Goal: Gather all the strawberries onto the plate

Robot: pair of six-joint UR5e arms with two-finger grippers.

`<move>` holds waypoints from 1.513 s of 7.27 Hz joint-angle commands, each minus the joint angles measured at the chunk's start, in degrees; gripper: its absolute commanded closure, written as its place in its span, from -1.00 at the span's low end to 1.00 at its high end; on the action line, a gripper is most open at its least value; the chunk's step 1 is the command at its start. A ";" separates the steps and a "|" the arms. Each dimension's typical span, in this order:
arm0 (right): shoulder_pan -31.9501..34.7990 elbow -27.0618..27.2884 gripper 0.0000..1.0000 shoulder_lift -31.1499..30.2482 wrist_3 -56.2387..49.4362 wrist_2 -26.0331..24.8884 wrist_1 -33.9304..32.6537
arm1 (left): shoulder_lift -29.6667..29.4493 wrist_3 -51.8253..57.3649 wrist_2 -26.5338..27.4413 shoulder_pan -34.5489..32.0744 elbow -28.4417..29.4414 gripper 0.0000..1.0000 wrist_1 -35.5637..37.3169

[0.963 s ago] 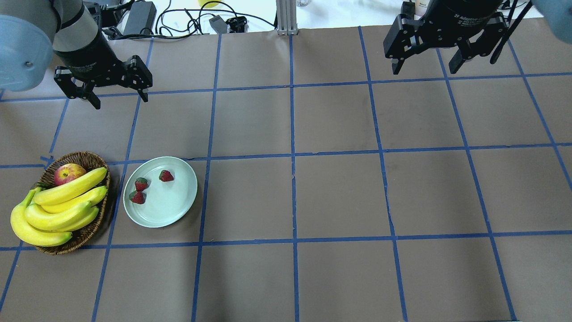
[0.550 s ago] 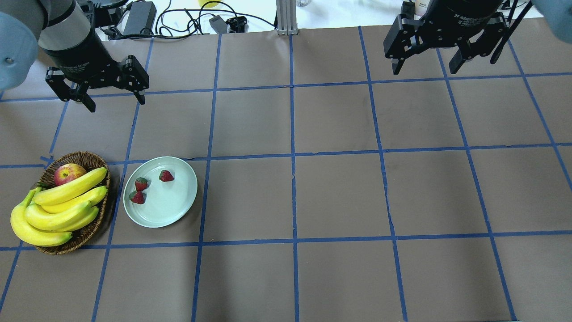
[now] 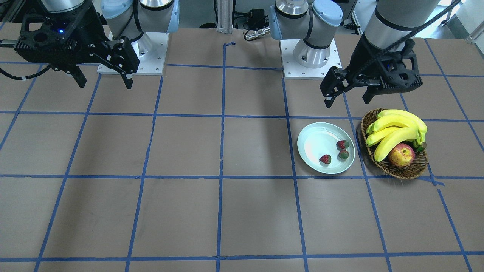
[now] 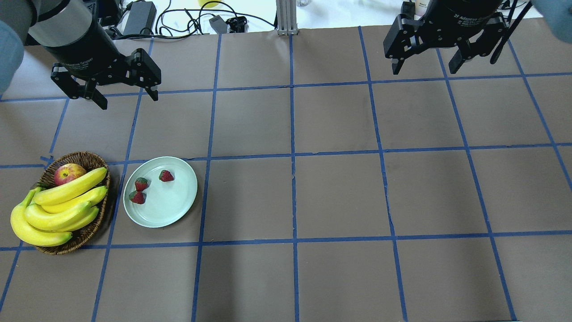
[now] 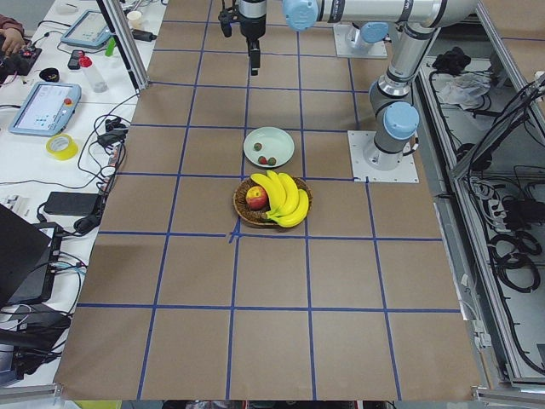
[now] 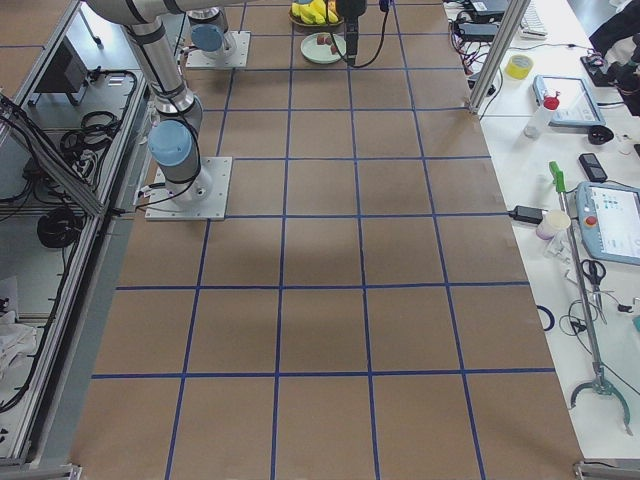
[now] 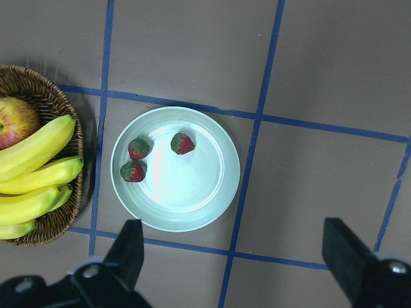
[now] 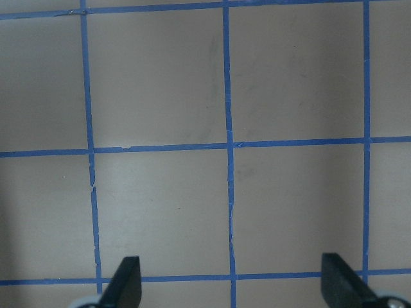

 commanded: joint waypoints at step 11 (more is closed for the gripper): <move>-0.03 0.00 -1.00 -0.08 -0.01 -0.28 0.00 | 0.97 4.79 0.29 -0.03 -1.36 -1.00 -1.68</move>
